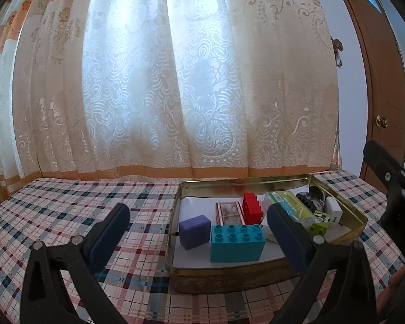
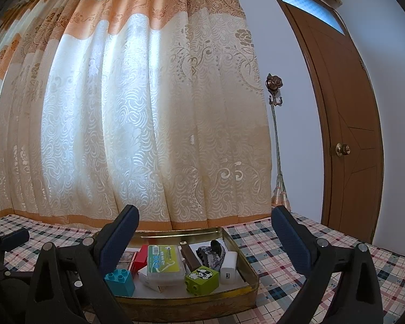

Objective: Organize rigid objects

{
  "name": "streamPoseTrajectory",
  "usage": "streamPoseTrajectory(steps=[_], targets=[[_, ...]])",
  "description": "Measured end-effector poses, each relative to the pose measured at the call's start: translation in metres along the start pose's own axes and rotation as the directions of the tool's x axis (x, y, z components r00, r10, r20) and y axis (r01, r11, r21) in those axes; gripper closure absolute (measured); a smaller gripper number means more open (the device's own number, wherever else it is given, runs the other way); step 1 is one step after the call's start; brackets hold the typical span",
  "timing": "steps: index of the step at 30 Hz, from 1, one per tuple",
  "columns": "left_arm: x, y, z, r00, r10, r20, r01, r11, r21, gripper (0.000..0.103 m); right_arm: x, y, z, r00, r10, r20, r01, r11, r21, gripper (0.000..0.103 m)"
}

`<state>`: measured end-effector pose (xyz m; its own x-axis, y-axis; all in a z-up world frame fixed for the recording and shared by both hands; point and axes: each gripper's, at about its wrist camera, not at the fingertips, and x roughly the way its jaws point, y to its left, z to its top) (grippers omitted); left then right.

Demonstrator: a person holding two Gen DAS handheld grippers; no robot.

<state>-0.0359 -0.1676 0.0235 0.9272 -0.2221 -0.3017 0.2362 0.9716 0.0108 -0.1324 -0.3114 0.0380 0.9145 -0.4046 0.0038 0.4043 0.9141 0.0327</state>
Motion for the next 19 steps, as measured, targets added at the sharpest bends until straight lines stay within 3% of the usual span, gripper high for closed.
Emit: streamPoseTrajectory(steps=[6, 10, 19], targets=[[0.0011, -0.0005, -0.0005, 1.000, 0.006, -0.007, -0.006, 1.000, -0.002, 0.000, 0.0013, 0.0003, 0.0001, 1.000, 0.001, -0.003, -0.001, 1.000, -0.002, 0.003], [0.0021, 0.0012, -0.0011, 0.998, -0.059, -0.020, 0.059, 0.998, -0.023, 0.000, 0.0017, 0.0000, 0.0004, 1.000, 0.004, -0.004, -0.004, 1.000, -0.002, 0.003], [-0.0007, -0.0029, -0.0018, 0.999, -0.040, -0.015, 0.040, 0.999, -0.010, 0.000, 0.0043, -0.0021, 0.0001, 1.000, -0.003, -0.015, 0.003, 1.000, 0.004, 0.003]])
